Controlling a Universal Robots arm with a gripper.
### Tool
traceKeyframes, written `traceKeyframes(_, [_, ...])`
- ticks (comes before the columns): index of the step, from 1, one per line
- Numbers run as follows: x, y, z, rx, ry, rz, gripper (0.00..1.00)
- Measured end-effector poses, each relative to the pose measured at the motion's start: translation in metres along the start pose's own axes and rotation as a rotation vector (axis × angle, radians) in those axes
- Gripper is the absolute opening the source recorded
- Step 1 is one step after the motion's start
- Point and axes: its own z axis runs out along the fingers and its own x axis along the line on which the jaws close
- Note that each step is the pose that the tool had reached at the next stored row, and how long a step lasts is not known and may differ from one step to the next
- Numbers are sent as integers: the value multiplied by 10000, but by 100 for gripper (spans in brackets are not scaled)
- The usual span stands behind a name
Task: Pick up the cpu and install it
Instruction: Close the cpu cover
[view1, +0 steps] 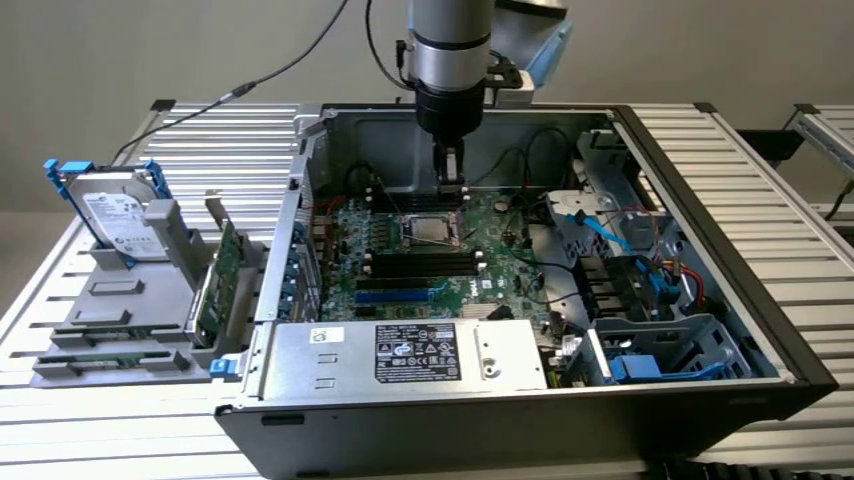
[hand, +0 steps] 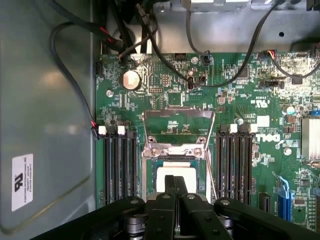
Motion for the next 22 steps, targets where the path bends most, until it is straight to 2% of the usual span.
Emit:
traceKeyframes(8, [16,253,-99,265,-3,10,11])
traceKeyframes(22, [23,771,-90,414,-4,-31,11])
